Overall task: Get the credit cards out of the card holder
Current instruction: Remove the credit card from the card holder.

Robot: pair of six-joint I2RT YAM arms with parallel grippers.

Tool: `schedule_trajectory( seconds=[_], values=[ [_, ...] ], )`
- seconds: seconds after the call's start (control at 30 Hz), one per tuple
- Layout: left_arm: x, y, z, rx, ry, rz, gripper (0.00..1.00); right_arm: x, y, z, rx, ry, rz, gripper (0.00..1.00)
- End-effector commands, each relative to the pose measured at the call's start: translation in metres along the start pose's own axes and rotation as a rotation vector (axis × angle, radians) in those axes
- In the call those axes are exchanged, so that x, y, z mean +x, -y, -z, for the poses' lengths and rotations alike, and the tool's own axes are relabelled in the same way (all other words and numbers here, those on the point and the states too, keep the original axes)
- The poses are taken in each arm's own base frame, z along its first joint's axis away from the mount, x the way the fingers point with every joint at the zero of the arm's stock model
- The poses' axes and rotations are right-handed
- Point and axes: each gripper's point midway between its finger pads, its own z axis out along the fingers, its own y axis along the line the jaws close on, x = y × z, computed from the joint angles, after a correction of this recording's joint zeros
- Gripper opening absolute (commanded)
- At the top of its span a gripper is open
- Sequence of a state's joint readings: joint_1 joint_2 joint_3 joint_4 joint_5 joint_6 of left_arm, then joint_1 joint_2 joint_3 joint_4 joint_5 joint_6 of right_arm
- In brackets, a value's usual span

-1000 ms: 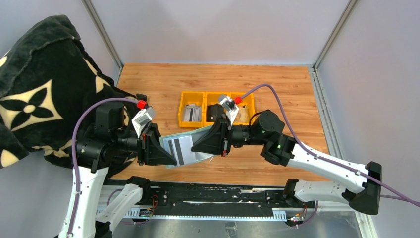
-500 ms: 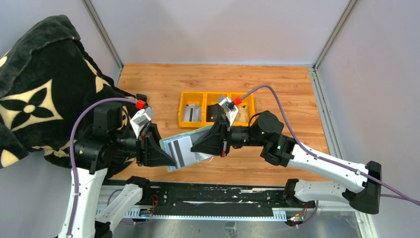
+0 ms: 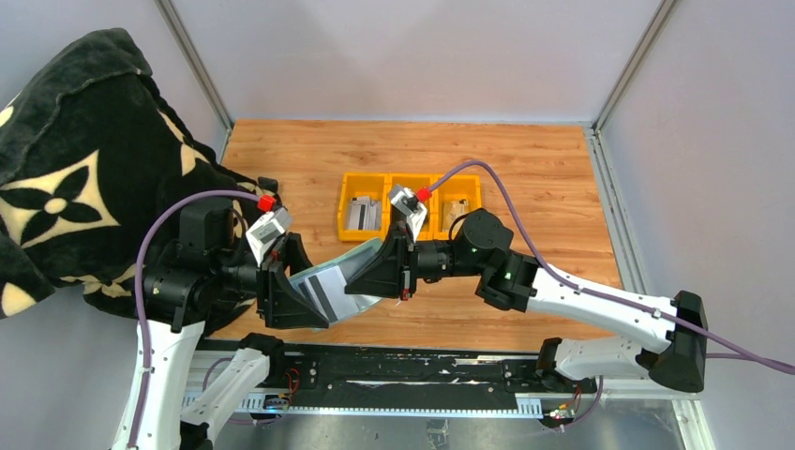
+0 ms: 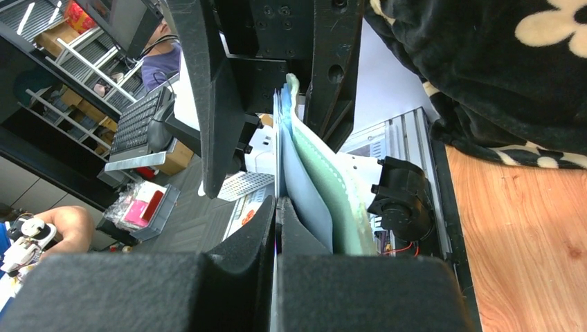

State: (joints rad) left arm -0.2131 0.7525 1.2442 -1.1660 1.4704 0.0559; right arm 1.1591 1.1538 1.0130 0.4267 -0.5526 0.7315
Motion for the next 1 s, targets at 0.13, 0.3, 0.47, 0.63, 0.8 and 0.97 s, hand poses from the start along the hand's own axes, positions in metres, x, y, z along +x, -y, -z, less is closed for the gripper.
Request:
schedule_trajectory(
  seconds=[0.13,0.3,0.47,0.63,0.8,0.97],
  values=[
    [0.006,0.013,0.000,0.086,0.005,-0.019,0.56,-0.019,-0.021,-0.015,-0.085,0.044,0.053,0.00],
    [0.010,0.020,0.000,0.102,0.008,-0.043,0.27,-0.021,-0.018,-0.013,-0.056,0.056,0.069,0.00],
    [0.009,0.024,0.001,0.102,0.009,-0.055,0.24,-0.022,-0.009,-0.005,0.011,0.073,0.097,0.00],
    [0.008,0.025,0.001,0.100,0.009,-0.059,0.26,-0.023,-0.004,0.004,0.057,0.098,0.110,0.00],
    [0.006,0.017,0.000,0.063,0.005,-0.047,0.23,-0.018,-0.009,-0.003,0.044,0.064,0.113,0.17],
    [0.004,0.012,0.000,0.048,0.003,-0.025,0.17,-0.010,-0.013,-0.015,0.035,0.011,0.133,0.34]
  ],
)
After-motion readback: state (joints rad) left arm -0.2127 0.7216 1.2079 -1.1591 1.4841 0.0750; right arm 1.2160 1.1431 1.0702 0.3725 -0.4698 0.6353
